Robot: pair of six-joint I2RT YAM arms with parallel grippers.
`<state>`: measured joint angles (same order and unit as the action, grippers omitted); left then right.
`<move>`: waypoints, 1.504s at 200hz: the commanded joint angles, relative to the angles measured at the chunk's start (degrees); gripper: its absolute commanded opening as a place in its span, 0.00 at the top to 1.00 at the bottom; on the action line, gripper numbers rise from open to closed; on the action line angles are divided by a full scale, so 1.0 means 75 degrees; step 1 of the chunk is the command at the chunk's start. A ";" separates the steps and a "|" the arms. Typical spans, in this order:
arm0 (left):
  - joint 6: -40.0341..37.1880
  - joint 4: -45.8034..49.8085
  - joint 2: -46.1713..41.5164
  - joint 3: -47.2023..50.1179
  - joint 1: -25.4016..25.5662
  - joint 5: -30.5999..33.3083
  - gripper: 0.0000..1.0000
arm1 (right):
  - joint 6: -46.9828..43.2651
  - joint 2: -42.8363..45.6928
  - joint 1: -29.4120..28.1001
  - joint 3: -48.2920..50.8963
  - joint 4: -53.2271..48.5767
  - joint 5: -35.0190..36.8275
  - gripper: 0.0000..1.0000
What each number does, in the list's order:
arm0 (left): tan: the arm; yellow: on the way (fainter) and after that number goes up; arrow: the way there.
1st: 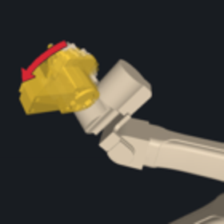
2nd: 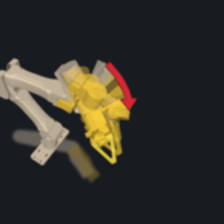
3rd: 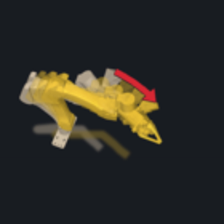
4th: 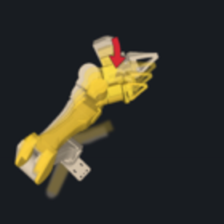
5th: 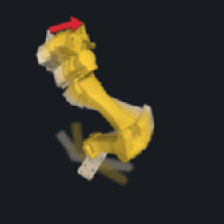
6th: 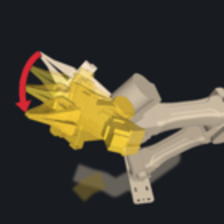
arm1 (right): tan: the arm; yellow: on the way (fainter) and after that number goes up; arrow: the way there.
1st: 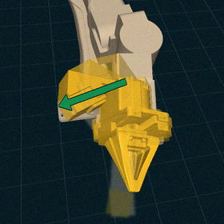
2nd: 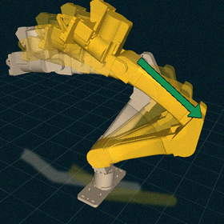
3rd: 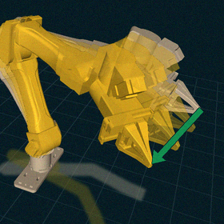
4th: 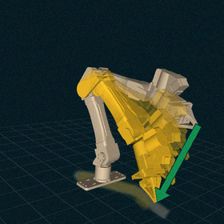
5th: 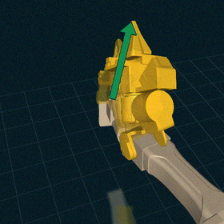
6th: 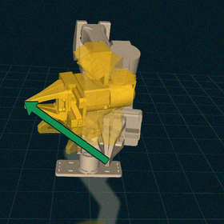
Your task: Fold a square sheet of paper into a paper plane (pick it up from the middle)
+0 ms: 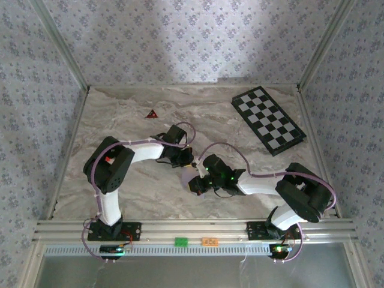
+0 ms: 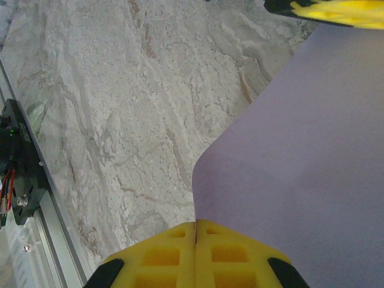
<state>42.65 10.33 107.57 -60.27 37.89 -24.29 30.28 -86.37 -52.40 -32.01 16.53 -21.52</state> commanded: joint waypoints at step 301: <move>-0.0358 0.0691 -0.0579 -0.0488 -0.0071 0.0088 0.94 | 0.0181 0.0150 0.0778 0.0169 -0.0388 -0.0333 1.00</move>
<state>41.95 12.56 106.17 -60.58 37.82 -24.01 30.70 -86.26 -46.74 -30.98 13.74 -22.63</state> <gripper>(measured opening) 0.063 0.066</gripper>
